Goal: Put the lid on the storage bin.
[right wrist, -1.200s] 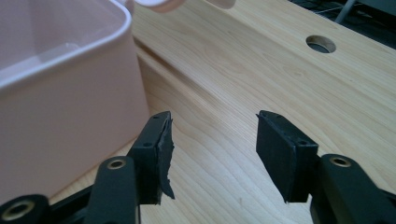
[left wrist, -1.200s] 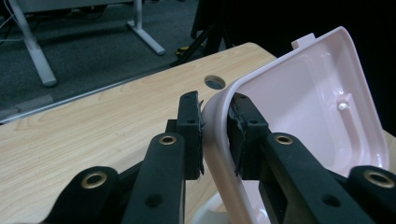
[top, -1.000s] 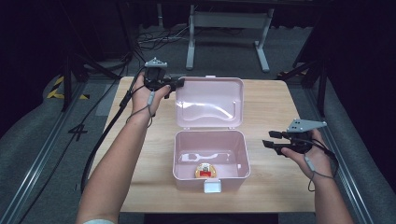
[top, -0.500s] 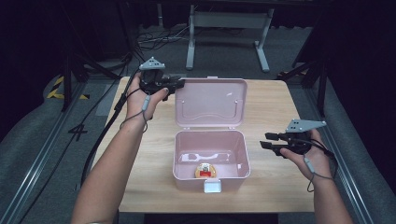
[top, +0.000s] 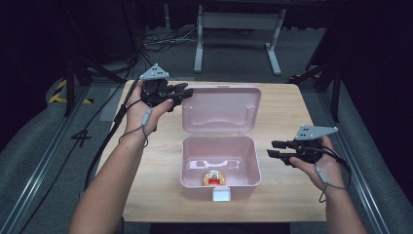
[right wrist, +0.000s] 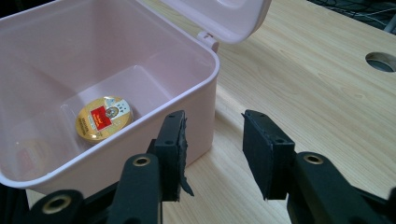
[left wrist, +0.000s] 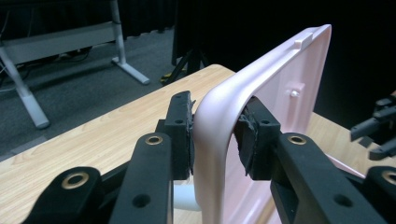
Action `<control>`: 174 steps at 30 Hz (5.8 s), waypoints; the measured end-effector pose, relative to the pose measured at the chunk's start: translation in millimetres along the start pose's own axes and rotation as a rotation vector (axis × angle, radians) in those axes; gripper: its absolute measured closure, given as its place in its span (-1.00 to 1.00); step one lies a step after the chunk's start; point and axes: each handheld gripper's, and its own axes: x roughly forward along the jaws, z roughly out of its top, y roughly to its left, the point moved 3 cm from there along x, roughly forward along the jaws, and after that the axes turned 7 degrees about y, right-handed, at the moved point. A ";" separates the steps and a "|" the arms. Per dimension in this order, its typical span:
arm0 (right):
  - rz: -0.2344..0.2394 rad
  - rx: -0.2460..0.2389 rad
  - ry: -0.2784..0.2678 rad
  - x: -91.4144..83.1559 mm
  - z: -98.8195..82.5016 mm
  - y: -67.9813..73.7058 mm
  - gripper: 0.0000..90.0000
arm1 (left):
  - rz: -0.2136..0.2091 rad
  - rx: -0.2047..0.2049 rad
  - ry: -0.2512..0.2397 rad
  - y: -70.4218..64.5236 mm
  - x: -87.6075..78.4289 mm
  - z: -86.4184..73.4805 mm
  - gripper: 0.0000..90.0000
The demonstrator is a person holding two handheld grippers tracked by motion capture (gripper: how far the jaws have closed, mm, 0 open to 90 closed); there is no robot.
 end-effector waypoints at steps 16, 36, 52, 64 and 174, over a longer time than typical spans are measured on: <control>0.073 -0.032 -0.025 -6.3 9.5 17.0 0.95 | -0.043 0.097 -0.020 -27.7 -23.8 -14.6 0.40; 0.237 -0.055 -0.130 -6.4 15.7 28.3 1.00 | -0.062 0.194 0.018 -55.8 -37.0 -37.9 0.22; 0.267 -0.100 -0.187 -1.7 15.1 30.3 1.00 | -0.045 0.254 0.077 -73.6 -44.9 -60.2 0.02; 0.276 -0.114 -0.223 -2.7 16.2 33.2 1.00 | -0.107 0.222 0.137 -71.4 -49.4 -72.8 -0.02; 0.259 -0.139 0.210 -3.7 2.7 67.1 1.00 | 0.430 -0.180 0.234 98.5 -1.4 -173.4 -0.21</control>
